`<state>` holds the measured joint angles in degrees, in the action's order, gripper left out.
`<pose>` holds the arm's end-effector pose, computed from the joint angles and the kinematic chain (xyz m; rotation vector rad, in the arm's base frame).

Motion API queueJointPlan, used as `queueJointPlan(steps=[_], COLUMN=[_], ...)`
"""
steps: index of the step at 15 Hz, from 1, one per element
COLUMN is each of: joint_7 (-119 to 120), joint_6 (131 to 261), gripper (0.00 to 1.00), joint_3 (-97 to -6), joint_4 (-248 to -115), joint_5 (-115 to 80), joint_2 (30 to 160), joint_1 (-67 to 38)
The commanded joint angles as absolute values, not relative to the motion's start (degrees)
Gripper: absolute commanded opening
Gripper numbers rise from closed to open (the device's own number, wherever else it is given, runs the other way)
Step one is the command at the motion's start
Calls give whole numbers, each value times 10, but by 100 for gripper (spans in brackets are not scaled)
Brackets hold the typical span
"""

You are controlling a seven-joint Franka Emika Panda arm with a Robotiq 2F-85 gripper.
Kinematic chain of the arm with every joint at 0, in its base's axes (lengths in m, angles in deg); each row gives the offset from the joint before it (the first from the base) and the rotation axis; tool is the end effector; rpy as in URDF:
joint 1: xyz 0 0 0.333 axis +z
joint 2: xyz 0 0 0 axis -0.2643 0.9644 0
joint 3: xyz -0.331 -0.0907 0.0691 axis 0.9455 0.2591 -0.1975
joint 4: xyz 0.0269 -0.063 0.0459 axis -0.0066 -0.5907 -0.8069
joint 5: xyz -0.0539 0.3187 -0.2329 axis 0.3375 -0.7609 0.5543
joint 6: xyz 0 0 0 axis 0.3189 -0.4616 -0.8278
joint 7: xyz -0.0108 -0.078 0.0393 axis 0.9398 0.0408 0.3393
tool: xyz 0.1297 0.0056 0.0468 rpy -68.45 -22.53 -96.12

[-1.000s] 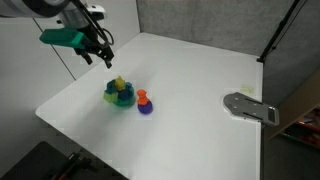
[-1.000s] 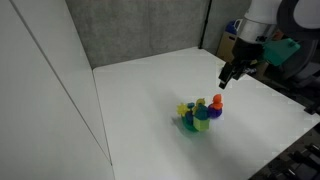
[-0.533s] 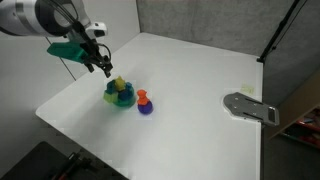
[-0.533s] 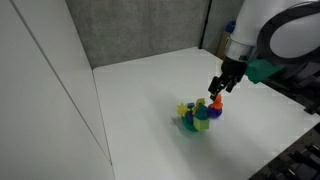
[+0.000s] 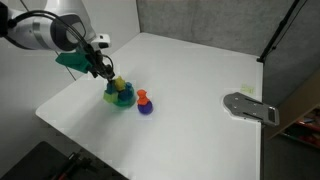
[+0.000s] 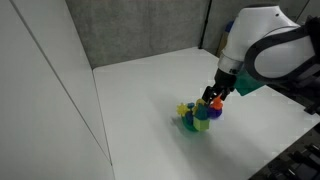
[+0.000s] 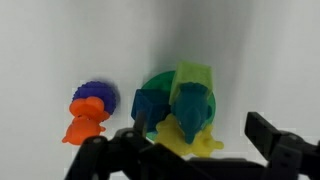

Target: Pick up the green toy from the green bowl and put it on the table

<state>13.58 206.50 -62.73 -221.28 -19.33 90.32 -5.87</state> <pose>0.5166 0.1562 0.2583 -3.1190 0.0155 -0.0234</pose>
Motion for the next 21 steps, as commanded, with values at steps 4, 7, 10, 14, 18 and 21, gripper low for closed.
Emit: queueJointPlan(steps=[4,7,10,14,18,21], joint_7=[150,154,156,152,144,140], joint_6=[2098,2097,2095,2089,2085,2080], gripper=[100,100,100,84,47,25], joint_3=[-614,-607,-598,-588,-588,-591], joint_4=[-2186,-2169,-2156,-2140,-2136,-2136], joint_5=[-182,-177,-174,-166,-173,-176], joint_2=[956,976,993,1008,1008,1003], joint_1=[-41,-31,-21,-14,-14,-16])
